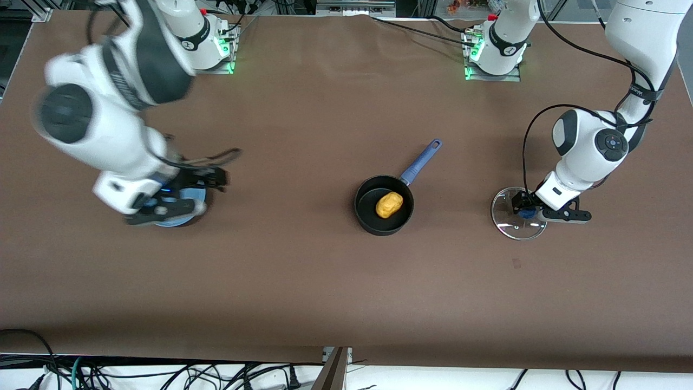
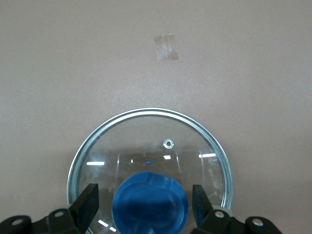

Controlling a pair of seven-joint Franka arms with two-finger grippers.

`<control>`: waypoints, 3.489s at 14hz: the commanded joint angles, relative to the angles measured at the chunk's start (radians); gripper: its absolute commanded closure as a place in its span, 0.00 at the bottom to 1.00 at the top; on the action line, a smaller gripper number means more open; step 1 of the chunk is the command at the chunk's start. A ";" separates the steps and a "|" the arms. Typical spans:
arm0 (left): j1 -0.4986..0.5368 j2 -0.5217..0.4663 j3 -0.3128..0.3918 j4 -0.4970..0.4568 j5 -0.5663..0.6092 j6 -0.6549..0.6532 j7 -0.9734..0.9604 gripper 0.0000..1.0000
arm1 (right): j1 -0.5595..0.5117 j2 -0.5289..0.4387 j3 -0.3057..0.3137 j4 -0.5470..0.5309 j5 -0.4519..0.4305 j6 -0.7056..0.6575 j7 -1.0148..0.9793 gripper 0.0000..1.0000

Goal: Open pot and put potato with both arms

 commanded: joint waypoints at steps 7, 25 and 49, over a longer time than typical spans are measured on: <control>0.004 -0.067 -0.017 0.210 0.006 -0.297 -0.003 0.13 | -0.074 -0.263 -0.132 -0.149 -0.023 -0.075 -0.096 0.00; 0.005 -0.072 -0.049 0.919 -0.078 -1.239 -0.038 0.00 | -0.077 -0.253 -0.137 -0.137 -0.015 -0.135 -0.148 0.00; -0.463 -0.382 0.344 0.652 -0.206 -1.141 -0.041 0.00 | -0.076 -0.245 -0.134 -0.125 -0.009 -0.132 -0.144 0.00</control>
